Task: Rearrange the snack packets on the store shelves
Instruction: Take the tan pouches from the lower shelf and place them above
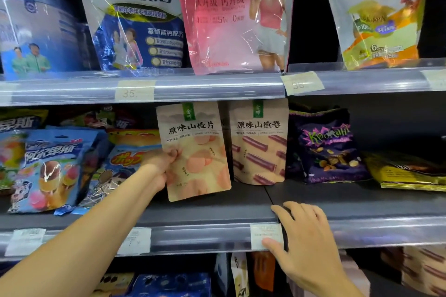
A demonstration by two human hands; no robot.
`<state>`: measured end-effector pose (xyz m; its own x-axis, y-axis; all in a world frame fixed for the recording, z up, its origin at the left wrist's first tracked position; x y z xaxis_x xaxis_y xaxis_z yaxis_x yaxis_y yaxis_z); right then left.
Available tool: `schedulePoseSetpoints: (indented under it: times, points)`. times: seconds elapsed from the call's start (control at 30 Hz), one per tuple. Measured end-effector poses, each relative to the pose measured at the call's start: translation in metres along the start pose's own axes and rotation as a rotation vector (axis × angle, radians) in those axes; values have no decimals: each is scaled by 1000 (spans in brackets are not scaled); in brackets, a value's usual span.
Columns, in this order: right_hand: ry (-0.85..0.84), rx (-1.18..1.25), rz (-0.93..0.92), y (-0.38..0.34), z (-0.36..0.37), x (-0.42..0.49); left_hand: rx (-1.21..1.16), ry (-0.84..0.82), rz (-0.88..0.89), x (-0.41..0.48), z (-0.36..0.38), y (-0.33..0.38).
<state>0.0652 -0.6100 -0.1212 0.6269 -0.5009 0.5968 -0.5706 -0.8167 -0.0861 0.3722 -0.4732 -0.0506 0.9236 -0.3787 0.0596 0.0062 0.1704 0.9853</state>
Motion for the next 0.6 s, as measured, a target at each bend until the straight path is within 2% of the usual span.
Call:
schedulePoseSetpoints:
  times: [0.07, 0.3, 0.43, 0.6]
  points:
    - [46, -23, -16, -1, 0, 0, -47, 27, 8, 4, 4, 0]
    - [137, -47, -6, 0, 1, 2, 33, 101, 164, 21, 14, 12]
    - [138, -39, -1, 2, 3, 1, 101, 144, 171, 25, 26, 9]
    - [154, -42, -2, 3, 5, 2, 61, 132, 158, 32, 37, -5]
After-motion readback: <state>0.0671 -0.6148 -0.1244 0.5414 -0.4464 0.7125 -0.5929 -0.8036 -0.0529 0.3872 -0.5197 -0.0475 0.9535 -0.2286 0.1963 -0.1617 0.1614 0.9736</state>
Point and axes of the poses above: each hand's wrist, its own x-axis towards the middle knuckle, its own z-axis out of the palm, y = z × x, the point moved 8 cm from there along x, towards the middle knuckle, and after that the axes turned 4 degrees about z, right-handed, at the moved point
